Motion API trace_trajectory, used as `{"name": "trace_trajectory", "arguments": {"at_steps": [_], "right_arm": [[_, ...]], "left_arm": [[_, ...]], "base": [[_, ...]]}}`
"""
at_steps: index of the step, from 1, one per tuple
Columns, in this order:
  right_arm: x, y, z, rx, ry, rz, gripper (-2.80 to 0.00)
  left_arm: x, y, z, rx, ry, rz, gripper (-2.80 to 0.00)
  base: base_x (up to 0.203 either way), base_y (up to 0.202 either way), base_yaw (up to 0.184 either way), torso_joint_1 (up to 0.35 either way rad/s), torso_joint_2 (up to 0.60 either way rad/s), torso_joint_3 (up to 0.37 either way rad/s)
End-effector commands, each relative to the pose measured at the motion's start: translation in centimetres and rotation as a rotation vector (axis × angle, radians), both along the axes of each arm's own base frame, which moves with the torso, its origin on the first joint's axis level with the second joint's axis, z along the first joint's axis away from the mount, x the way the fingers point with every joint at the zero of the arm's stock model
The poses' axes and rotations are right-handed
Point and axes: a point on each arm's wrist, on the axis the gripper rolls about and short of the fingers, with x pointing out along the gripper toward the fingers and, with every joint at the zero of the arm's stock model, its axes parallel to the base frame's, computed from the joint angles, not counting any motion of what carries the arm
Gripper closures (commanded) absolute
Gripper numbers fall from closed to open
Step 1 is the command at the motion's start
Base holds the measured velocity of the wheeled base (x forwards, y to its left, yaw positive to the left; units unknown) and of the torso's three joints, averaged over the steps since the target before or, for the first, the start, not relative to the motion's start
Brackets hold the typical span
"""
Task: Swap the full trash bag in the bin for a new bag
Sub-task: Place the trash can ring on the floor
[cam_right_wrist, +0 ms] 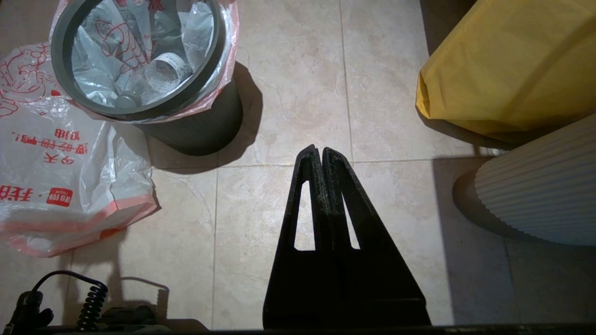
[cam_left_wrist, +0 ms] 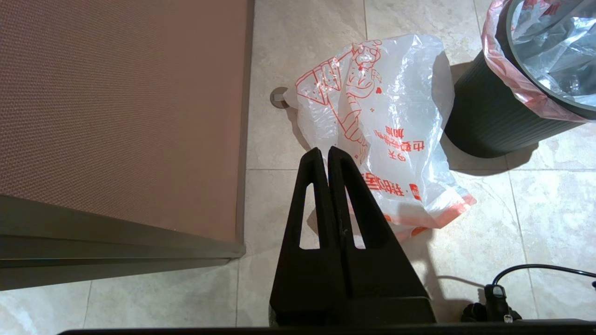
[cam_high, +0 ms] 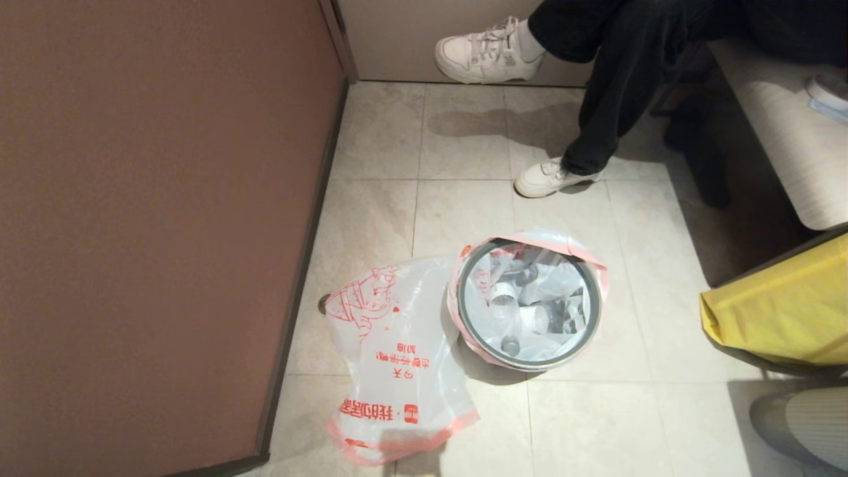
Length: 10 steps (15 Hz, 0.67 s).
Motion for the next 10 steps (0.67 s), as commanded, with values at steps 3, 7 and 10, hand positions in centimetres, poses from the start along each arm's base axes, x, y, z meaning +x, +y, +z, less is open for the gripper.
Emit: {"name": "trace_trajectory", "arguments": {"at_steps": [3, 7, 10], "right_arm": [[-0.4, 0.0, 1.1, -0.001, -0.036, -0.002, 0.0], [-1.3, 0.0, 3.1, -0.001, -0.037, -0.007, 0.0], [-1.3, 0.0, 3.7, -0.002, -0.024, -0.006, 0.0]], "left_arm": [[0.0, 0.0, 0.0, 0.0, 0.002, 0.0, 0.0], [0.0, 0.0, 0.0, 0.0, 0.002, 0.0, 0.0], [0.0, 0.0, 0.0, 0.0, 0.002, 0.0, 0.0]], "base": [[0.0, 0.0, 0.0, 0.0, 0.0, 0.0], [0.0, 0.0, 0.0, 0.0, 0.0, 0.0], [0.0, 0.0, 0.0, 0.0, 0.0, 0.0]]}}
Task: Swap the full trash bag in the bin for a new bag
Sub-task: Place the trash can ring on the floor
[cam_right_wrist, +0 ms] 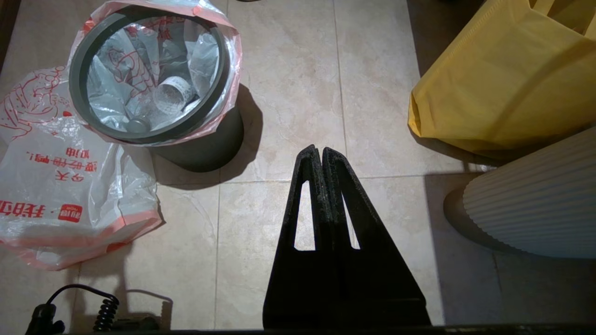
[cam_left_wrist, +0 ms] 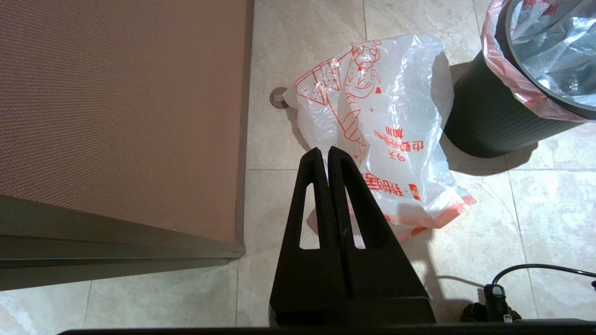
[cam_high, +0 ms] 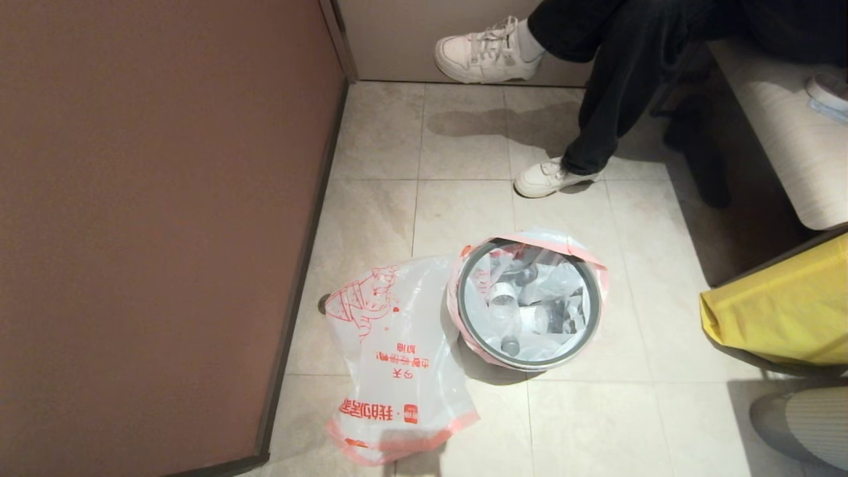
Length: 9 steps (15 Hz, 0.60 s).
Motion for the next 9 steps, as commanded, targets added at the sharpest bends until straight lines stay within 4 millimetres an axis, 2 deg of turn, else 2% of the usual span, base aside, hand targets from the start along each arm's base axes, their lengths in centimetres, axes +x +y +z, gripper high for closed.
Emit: {"name": "trace_trajectory", "arguments": {"at_steps": [1, 5, 9], "right_arm": [[0.2, 0.0, 0.7, 0.0, 0.013, -0.001, 0.0], [0.6, 0.0, 2.2, 0.0, 0.043, 0.0, 0.0], [2.1, 0.0, 4.5, -0.012, 0.171, 0.0, 0.0]], "left_arm": [[0.0, 0.0, 0.0, 0.0, 0.001, 0.0, 0.0], [0.0, 0.0, 0.0, 0.0, 0.001, 0.0, 0.0], [0.0, 0.0, 0.0, 0.0, 0.001, 0.0, 0.0]], "base": [[0.0, 0.0, 0.0, 0.0, 0.0, 0.0], [0.0, 0.0, 0.0, 0.0, 0.0, 0.0], [0.0, 0.0, 0.0, 0.0, 0.0, 0.0]]}}
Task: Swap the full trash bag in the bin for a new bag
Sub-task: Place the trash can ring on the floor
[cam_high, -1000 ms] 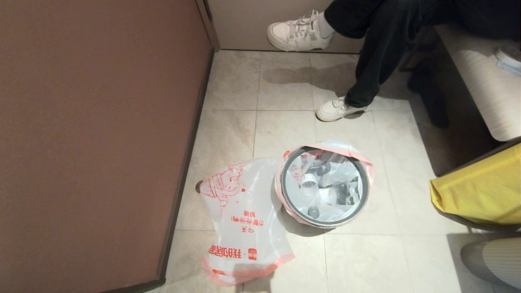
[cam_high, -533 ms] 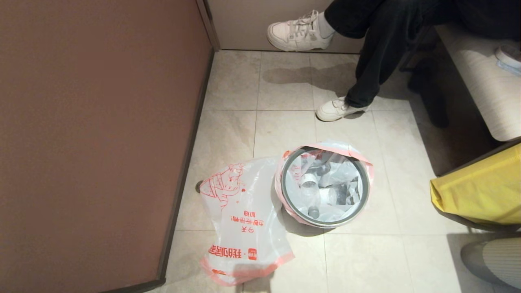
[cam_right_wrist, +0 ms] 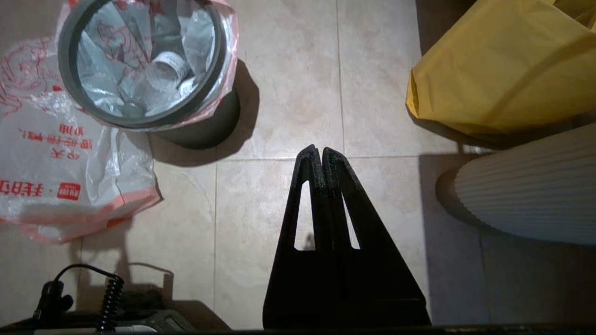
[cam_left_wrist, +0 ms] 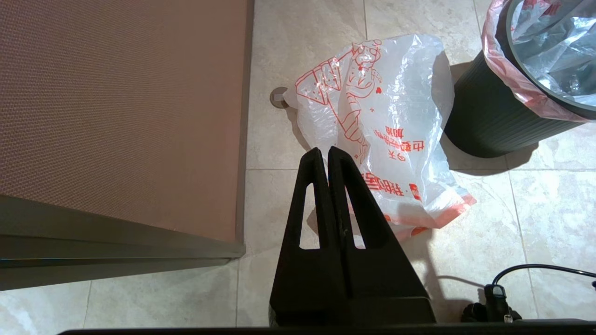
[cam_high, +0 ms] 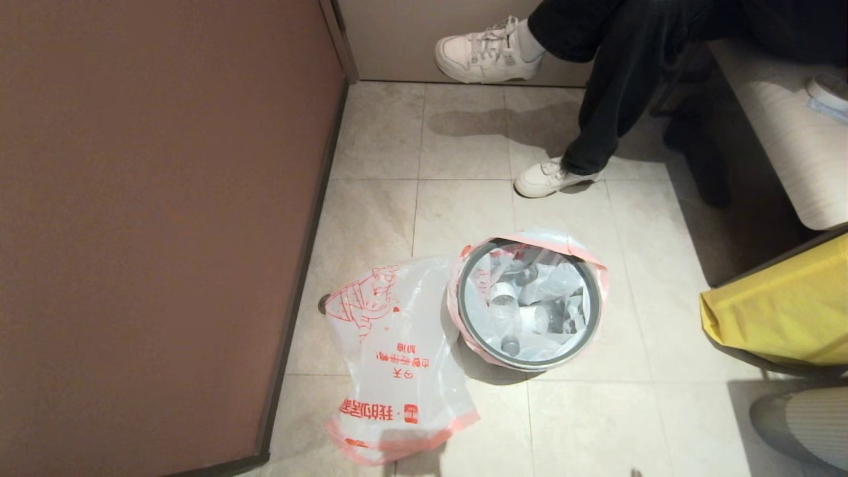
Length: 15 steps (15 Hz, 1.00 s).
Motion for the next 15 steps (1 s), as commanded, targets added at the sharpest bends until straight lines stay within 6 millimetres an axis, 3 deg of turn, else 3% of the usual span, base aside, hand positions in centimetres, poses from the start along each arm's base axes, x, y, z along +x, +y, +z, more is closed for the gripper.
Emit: {"name": "trace_trajectory", "arguments": {"at_steps": [1, 10, 15], "right_arm": [[1.8, 0.0, 1.3, -0.016, 0.112, 0.002, 0.0], [9.3, 0.0, 6.7, -0.086, 0.323, 0.027, 0.0], [13.1, -0.1, 6.5, -0.072, 0.486, 0.019, 0.0]], "left_arm": [[0.0, 0.0, 0.0, 0.0, 0.001, 0.0, 0.0], [0.0, 0.0, 0.0, 0.0, 0.001, 0.0, 0.0], [0.0, 0.0, 0.0, 0.0, 0.001, 0.0, 0.0]], "base": [[0.0, 0.0, 0.0, 0.0, 0.0, 0.0], [0.0, 0.0, 0.0, 0.0, 0.0, 0.0], [0.0, 0.0, 0.0, 0.0, 0.0, 0.0]]}}
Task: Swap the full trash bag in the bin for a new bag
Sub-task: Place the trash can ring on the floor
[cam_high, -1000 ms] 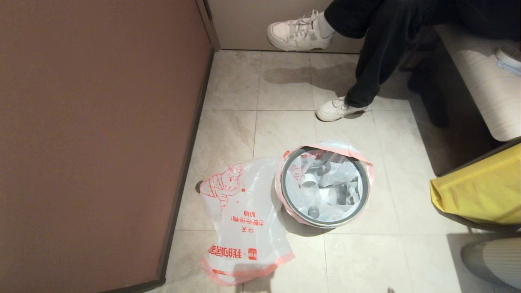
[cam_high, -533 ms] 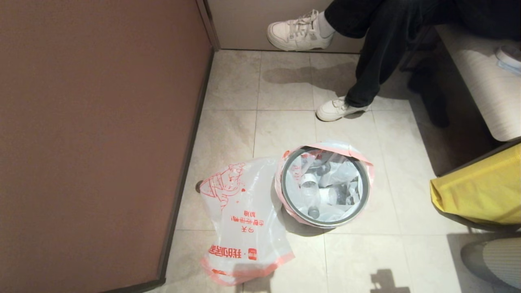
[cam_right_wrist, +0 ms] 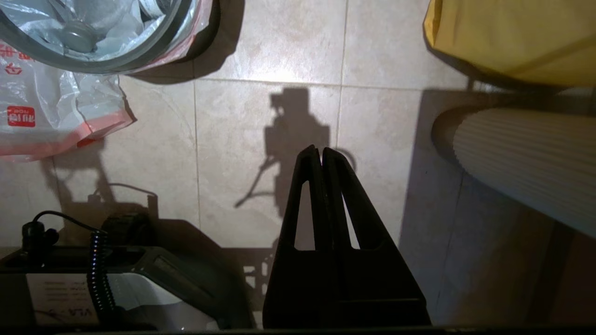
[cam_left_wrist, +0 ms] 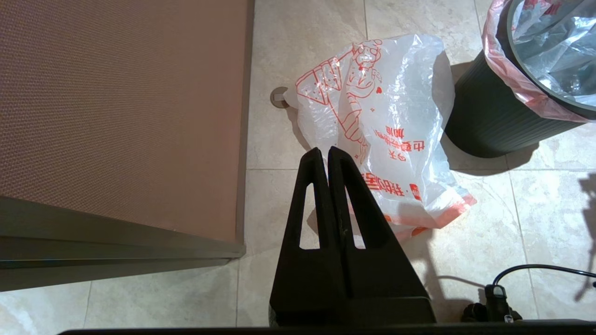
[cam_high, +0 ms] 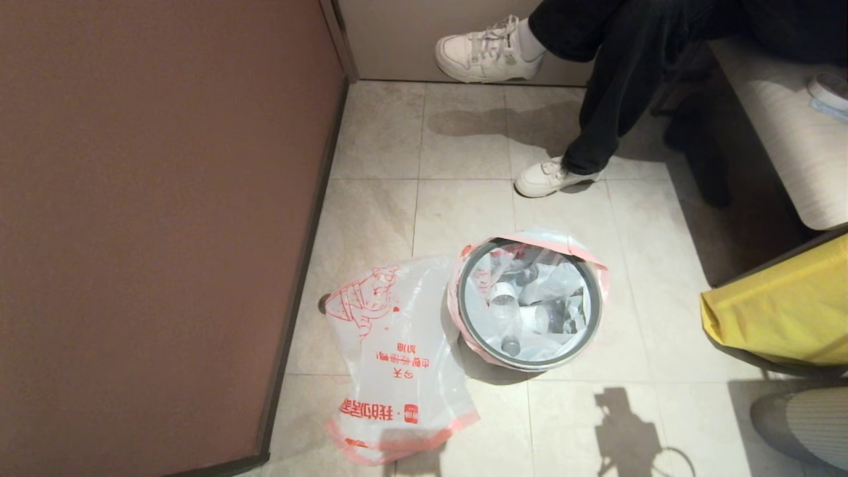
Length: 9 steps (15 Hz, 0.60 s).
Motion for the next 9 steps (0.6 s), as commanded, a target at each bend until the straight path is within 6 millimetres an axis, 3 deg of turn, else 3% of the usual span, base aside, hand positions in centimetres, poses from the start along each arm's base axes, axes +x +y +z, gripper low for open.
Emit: {"name": "trace_trajectory", "arguments": {"at_steps": [1, 5, 9], "right_arm": [[2.3, 0.0, -0.5, 0.018, 0.093, -0.009, 0.0], [7.1, 0.4, -1.4, 0.159, 0.232, -0.013, 0.0], [11.2, 1.9, -2.2, 0.187, 0.313, 0.062, 0.0]], "left_arm": [[0.0, 0.0, 0.0, 0.0, 0.002, 0.0, 0.0], [0.0, 0.0, 0.0, 0.0, 0.002, 0.0, 0.0], [0.0, 0.0, 0.0, 0.0, 0.002, 0.0, 0.0]], "base": [[0.0, 0.0, 0.0, 0.0, 0.0, 0.0], [0.0, 0.0, 0.0, 0.0, 0.0, 0.0], [0.0, 0.0, 0.0, 0.0, 0.0, 0.0]]}}
